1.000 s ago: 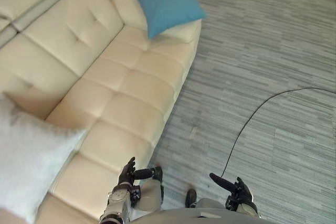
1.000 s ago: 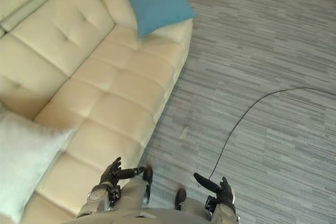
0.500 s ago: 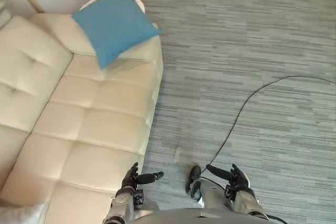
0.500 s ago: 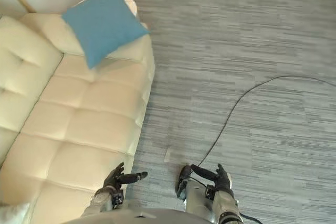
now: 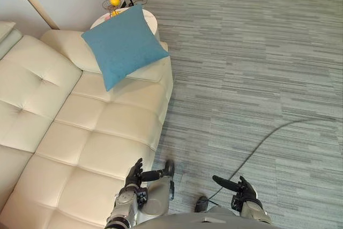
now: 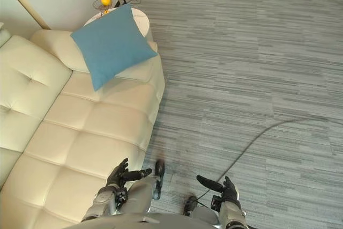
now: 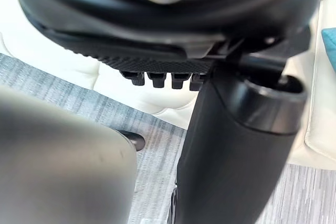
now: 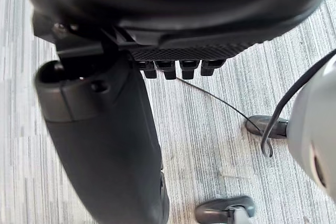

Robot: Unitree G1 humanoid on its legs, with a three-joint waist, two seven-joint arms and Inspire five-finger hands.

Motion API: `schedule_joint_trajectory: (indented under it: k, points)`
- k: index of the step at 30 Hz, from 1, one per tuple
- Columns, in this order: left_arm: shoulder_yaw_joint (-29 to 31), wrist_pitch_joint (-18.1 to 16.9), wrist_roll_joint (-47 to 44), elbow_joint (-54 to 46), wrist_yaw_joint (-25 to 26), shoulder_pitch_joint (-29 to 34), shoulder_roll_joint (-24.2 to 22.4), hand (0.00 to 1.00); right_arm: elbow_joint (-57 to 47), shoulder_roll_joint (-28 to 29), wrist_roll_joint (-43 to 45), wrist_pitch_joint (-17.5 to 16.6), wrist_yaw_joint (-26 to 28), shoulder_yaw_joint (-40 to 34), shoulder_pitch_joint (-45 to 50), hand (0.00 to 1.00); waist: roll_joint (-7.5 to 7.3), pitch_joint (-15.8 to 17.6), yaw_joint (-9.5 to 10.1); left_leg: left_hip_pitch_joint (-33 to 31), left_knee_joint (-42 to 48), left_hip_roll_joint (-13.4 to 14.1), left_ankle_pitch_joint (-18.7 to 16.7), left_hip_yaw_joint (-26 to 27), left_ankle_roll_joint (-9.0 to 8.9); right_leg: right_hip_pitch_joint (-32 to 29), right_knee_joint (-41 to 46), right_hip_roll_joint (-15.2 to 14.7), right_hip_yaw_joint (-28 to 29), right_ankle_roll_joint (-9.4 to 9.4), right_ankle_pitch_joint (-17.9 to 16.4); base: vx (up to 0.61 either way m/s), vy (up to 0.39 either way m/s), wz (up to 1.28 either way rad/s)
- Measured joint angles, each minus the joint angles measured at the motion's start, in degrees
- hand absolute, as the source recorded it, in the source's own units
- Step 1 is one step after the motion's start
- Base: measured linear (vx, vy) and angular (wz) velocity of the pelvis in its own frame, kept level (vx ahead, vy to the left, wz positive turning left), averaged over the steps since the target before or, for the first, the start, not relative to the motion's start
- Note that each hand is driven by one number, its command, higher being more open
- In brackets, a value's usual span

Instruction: Pick up cushions and gather them together orderly.

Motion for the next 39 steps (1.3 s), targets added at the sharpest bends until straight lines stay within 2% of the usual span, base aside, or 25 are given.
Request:
schedule_joint_trajectory:
  k: [2, 4, 5, 7, 8, 9, 10, 11, 12, 13, 15, 17, 19, 20, 21, 22, 24, 26, 27, 28, 30, 33, 36, 37, 39]
  points:
    - [0.3, -0.2, -0.1, -0.2, 0.1, 0.1, -0.3, 1.0, -0.1, 0.4, 0.0, 0.0, -0.3, 0.1, 0.9, 1.0, 0.31, -0.2, 1.26, -0.5, -10.4, -0.5, 4.2, 0.0, -0.89, 2.4, 0.0, -0.5, 1.0, 2.2, -2.8, 0.48, 0.163, -0.2]
    - [0.4, -0.4, -0.1, -0.3, 0.1, 0.0, -0.4, 1.0, -0.1, 0.8, -0.1, 0.1, -0.3, 0.2, 1.6, 1.0, 0.37, -0.4, 1.83, -0.1, -9.3, -0.9, 9.0, 0.7, -0.01, 5.0, 0.1, -1.2, 1.8, 4.16, -4.8, 0.54, 0.161, -0.21]
    - [0.4, -0.4, -0.1, -0.3, 0.0, 0.5, -0.1, 1.0, -0.1, 1.3, -0.2, 0.3, -0.2, 0.8, 2.0, 1.0, -1.79, -1.7, 1.84, 0.6, -8.0, -3.3, 12.7, 1.5, 3.08, 6.7, 0.4, -3.8, 2.7, 6.24, -6.4, 0.47, 0.116, -0.2]
    - [0.2, -0.1, 0.0, 0.0, 0.0, 0.3, 1.1, 1.0, -0.4, 1.9, -1.4, 0.3, 0.0, 0.9, 2.0, 1.0, -4.27, -2.5, 1.75, 2.1, -4.6, -6.5, 9.5, 2.5, 5.59, 5.7, 8.0, -8.2, 5.6, 7.79, -7.9, 0.63, 0.171, -0.13]
    - [0.0, 0.0, -0.1, 0.2, 0.0, 0.4, 1.1, 1.0, -0.4, 1.9, -1.7, 0.3, 0.1, 0.7, 2.5, 1.0, -4.36, -2.6, 1.68, 4.1, -3.2, -7.1, 7.3, 2.6, 6.23, 4.3, 15.8, -9.7, 7.5, 7.94, -7.9, 0.68, 0.231, 0.02]
    - [-0.2, 0.0, -0.1, 0.3, 0.0, 0.6, 1.2, 1.0, -0.5, 1.9, -2.2, 0.3, 0.4, 0.6, 2.9, 1.0, -4.45, -2.7, 1.61, 6.1, -2.6, -7.8, 5.5, 2.6, 6.67, 2.0, 24.4, -11.2, 8.7, 9.6, -7.1, 0.68, 0.26, 0.08]
    - [-0.7, 0.2, -0.1, 0.3, 0.0, 0.8, 1.4, 1.0, -0.7, 2.0, -2.5, 0.3, 0.9, 0.7, 3.1, 1.0, -4.57, -2.6, 1.42, 9.2, -2.6, -8.5, 3.4, 2.2, 7.46, -2.1, 37.7, -13.5, 10.2, 13.75, -4.7, 0.53, 0.165, 0.16]
    - [-0.9, 0.4, -0.1, 0.4, -0.1, 0.9, 1.6, 1.0, -0.7, 2.0, -2.5, 0.3, 1.1, 0.7, 3.1, 1.0, -4.57, -2.5, 0.98, 11.4, -2.7, -9.0, 2.1, 1.4, 7.83, -4.6, 45.2, -14.6, 10.5, 13.91, -4.5, 0.51, 0.135, 0.25]
    - [-1.2, 0.5, -0.2, 0.9, 0.0, 1.2, 1.6, 1.0, -1.5, 1.6, -2.6, 0.4, 1.6, 0.8, 3.0, 1.0, -4.42, -2.3, 0.36, 15.5, -3.6, -9.2, 0.4, 0.4, 8.23, -8.3, 54.1, -16.3, 9.6, 11.33, -6.0, 0.46, 0.073, 0.3]
    - [-1.5, 0.5, -0.4, 0.9, 0.1, 1.6, 1.6, 1.0, -2.3, 1.4, -2.8, 0.0, 1.6, 0.9, 3.0, 1.0, -4.15, -2.1, -0.13, 18.5, -4.7, -9.1, -0.4, -0.5, 8.4, -10.4, 56.3, -16.9, 8.2, 9.65, -7.0, 0.42, 0.027, 0.32]
    - [-2.3, 0.5, -0.5, 1.3, 0.1, 1.9, 1.6, 1.0, -2.9, 0.6, -3.6, -0.9, 1.6, 2.0, 2.5, 1.0, -2.98, -1.5, -1.1, 24.8, -8.1, -7.1, -0.7, -2.0, 8.3, -14.4, 48.8, -15.8, 5.3, 6.04, -9.5, 0.44, -0.043, 0.36]
    - [-2.3, 0.5, -0.5, 1.3, 0.1, 2.0, 1.6, 1.0, -2.8, 0.6, -3.6, -0.9, 1.7, 2.0, 1.3, 1.0, -2.45, -1.1, -1.73, 26.2, -8.2, -4.9, -0.8, -3.6, 8.19, -17.7, 37.1, -12.6, 6.6, 6.43, -9.2, 0.38, -0.158, 0.44]
    - [-2.3, 0.5, -0.4, 1.3, 0.1, 2.1, 1.6, 1.0, -2.3, 0.5, -3.6, -0.8, 1.8, 2.5, 0.8, 1.0, -2.42, -0.9, -2.02, 26.9, -8.1, -2.7, -2.1, -5.7, 6.75, -20.1, 22.4, -8.4, 12.3, 8.23, -5.2, 0.39, -0.265, 0.6]
    - [-2.3, 0.5, -0.5, 1.4, 0.0, 2.2, 2.3, 1.0, -1.9, 0.4, -3.6, -0.7, 1.8, 3.0, 1.3, 1.0, -3.56, -1.1, -2.27, 27.7, -7.7, -2.7, -4.3, -7.7, 4.79, -19.8, 14.1, -6.9, 16.9, 10.01, 4.8, 0.42, -0.349, 0.76]
    - [-2.2, 0.5, -0.4, 2.2, 0.1, 1.9, 2.1, 1.0, -1.5, 0.1, -3.4, -0.5, 2.0, 2.8, 1.7, 1.0, -3.04, -1.1, -2.63, 27.9, -6.9, -1.8, -5.8, -9.5, 3.98, -19.0, 14.6, -5.8, 17.2, 6.09, 7.4, 0.49, -0.407, 0.62]
    - [-2.0, 0.4, -0.4, 2.4, 0.3, 1.8, 1.0, 1.0, -1.0, -1.0, -3.6, -0.4, 1.9, 2.6, 0.9, 1.0, -1.45, -1.4, -2.07, 27.3, -5.2, -0.5, -6.0, -11.2, 3.99, -19.5, 16.4, -4.8, 17.0, 5.52, 5.4, 0.39, -0.335, 0.27]
    - [-2.0, 0.4, 0.0, 2.5, 0.3, 2.1, 0.2, 1.0, -0.9, -1.5, -4.0, -0.5, 1.9, 2.2, 1.2, 1.0, -0.06, -1.6, -2.63, 25.5, -0.1, 0.6, -5.8, -13.5, 3.22, -18.2, 18.1, -4.1, 14.6, 3.86, 2.3, 0.32, -0.274, 0.28]
    - [-1.6, 0.4, 0.2, 2.2, 0.0, 2.1, -0.2, 1.0, -1.1, -0.8, -3.7, -0.2, 1.8, 1.3, 1.7, 1.0, 0.2, -1.6, -2.93, 21.8, 9.5, 1.0, -4.0, -14.5, -0.95, -14.8, 16.9, -3.9, 11.6, 2.89, 0.1, 0.32, -0.287, 0.59]
    - [-1.6, 0.4, 0.2, 2.2, 0.0, 2.1, -0.2, 1.0, -1.2, -0.8, -3.7, -0.2, 1.8, 1.4, 1.8, 1.0, 0.22, -1.6, -2.97, 21.1, 11.2, 1.1, -3.8, -14.5, -1.43, -14.3, 16.6, -3.8, 11.2, 2.7, -0.2, 0.4, -0.376, 1.17]
    - [0.2, 0.4, 0.1, 1.7, -0.1, 1.7, -0.1, 1.0, -1.5, -0.8, -3.4, 0.1, 1.7, 1.9, 2.5, 1.0, 0.19, -0.9, -2.93, 12.6, 28.4, 3.1, -2.5, -11.2, -4.22, -7.5, 12.8, -3.0, 6.2, 1.45, -1.3, 0.26, -0.241, 1.04]
    - [0.4, 0.3, 0.0, 0.8, 0.1, 1.7, -0.2, 1.0, -1.5, -0.8, -3.3, 0.2, 1.6, 1.9, 3.3, 1.0, -0.06, -0.8, -2.44, 9.9, 30.9, 3.7, -4.7, -8.4, -3.55, -4.5, 11.0, -2.8, 4.2, 1.18, -1.5, 0.2, -0.186, 0.81]
    - [-0.5, 0.1, 0.0, -0.3, -0.2, 1.8, 0.1, 1.0, -1.8, -0.7, -3.3, 0.1, 1.5, 1.8, 2.9, 1.0, -0.33, -0.9, -1.59, 6.8, 19.5, 2.8, -6.5, -1.4, -2.01, 0.3, 6.3, -3.0, 1.1, 1.43, -1.5, 0.21, -0.057, 0.47]
    - [-2.0, 0.1, 0.0, 0.1, -0.2, 1.6, 0.6, 1.0, -2.0, -0.5, -3.2, -0.1, 1.1, 1.4, 3.7, 1.0, -0.21, -1.1, -1.91, 6.4, 1.1, 2.5, 2.5, 5.3, 0.2, 3.0, 3.6, -3.6, -3.1, 3.22, -2.0, 0.28, 0.06, 0.7]
    - [-2.2, 0.2, 0.0, 0.3, -0.2, 1.4, 0.7, 1.0, -1.6, -0.5, -2.8, 0.0, 0.8, 0.9, 4.5, 1.0, -0.1, -1.2, -1.9, 6.5, -3.1, 2.3, 9.1, 7.9, 2.27, 4.3, 3.6, -3.9, -5.4, 5.02, -3.2, 0.21, 0.084, 0.89]
    - [-2.3, -0.1, 0.0, 0.2, 0.0, 1.4, 1.9, 1.0, -1.0, 1.0, -2.3, 0.2, 0.7, 0.4, 4.4, 1.0, -3.04, -2.1, -1.41, 7.9, -6.2, -1.1, 9.6, 7.5, 2.76, 4.6, 3.6, -6.5, -6.2, 6.66, -4.2, 0.3, 0.102, 0.58]
